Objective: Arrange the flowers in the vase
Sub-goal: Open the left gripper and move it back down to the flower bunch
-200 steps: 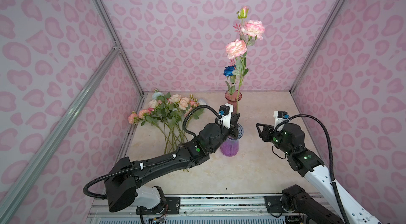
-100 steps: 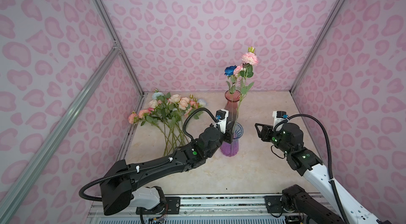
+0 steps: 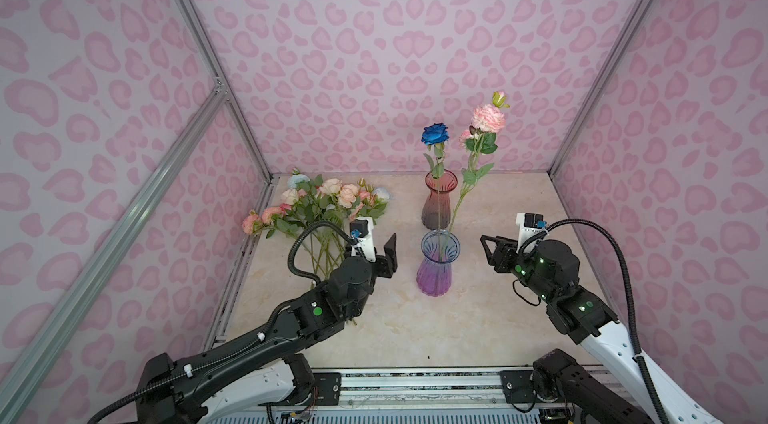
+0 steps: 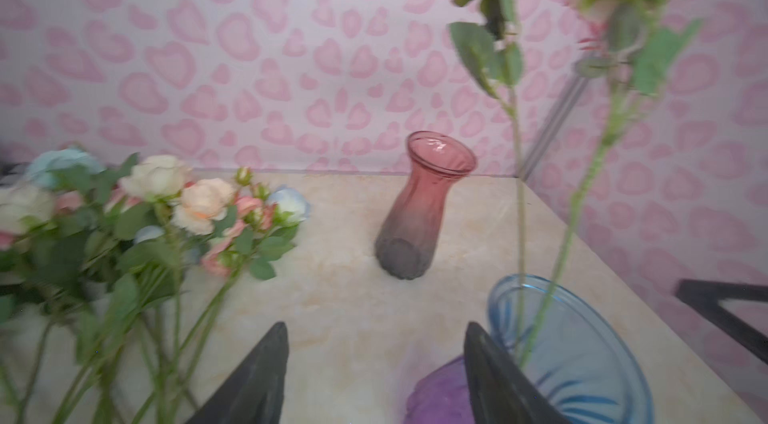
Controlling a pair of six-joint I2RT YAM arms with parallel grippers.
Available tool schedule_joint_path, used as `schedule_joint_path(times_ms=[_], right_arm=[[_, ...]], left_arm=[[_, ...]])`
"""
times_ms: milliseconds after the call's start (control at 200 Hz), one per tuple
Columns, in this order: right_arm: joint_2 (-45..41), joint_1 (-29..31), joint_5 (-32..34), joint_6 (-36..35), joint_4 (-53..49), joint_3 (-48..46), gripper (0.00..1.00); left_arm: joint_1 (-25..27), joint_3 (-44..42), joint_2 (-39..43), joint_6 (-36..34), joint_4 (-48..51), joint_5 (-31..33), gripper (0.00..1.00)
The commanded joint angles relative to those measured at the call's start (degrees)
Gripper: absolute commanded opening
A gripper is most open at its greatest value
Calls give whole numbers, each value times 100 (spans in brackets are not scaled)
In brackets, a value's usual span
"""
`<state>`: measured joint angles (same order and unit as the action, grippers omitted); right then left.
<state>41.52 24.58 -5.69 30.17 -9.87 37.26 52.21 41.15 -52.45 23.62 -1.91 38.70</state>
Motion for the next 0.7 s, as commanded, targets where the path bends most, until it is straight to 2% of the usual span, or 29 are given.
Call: schedule_joint_path(times_ms=[0, 90, 175, 245, 355, 450, 490, 600, 695], right_arm=[[-84, 20, 200, -50, -114, -104, 53], [-45, 43, 159, -20, -17, -165, 53], [63, 69, 113, -21, 22, -127, 53], [120, 89, 103, -38, 81, -102, 53], [140, 96, 91, -3, 156, -111, 54], [138, 106, 10, 14, 149, -121, 54], [139, 113, 7, 1, 147, -139, 54], [107, 109, 7, 1, 161, -192, 54], [96, 108, 21, -35, 118, -166, 54]], left_arm=[[-966, -51, 361, 1493, 2121, 162, 73], [-2002, -44, 440, 2025, 2891, -326, 74], [-2911, -76, 222, 2096, 2883, -1143, 73], [-3544, 17, -228, 2033, 2730, -1736, 67], [-4385, 406, -1238, 1930, 2562, -2254, 62], [-4793, 809, -2062, 1701, 2358, -2577, 63], [-4917, 1053, -2486, 1605, 2329, -2760, 60], [-5026, 1702, -3540, 1175, 2346, -2895, 57], [-5047, 1996, -4058, 993, 2332, -3004, 52]])
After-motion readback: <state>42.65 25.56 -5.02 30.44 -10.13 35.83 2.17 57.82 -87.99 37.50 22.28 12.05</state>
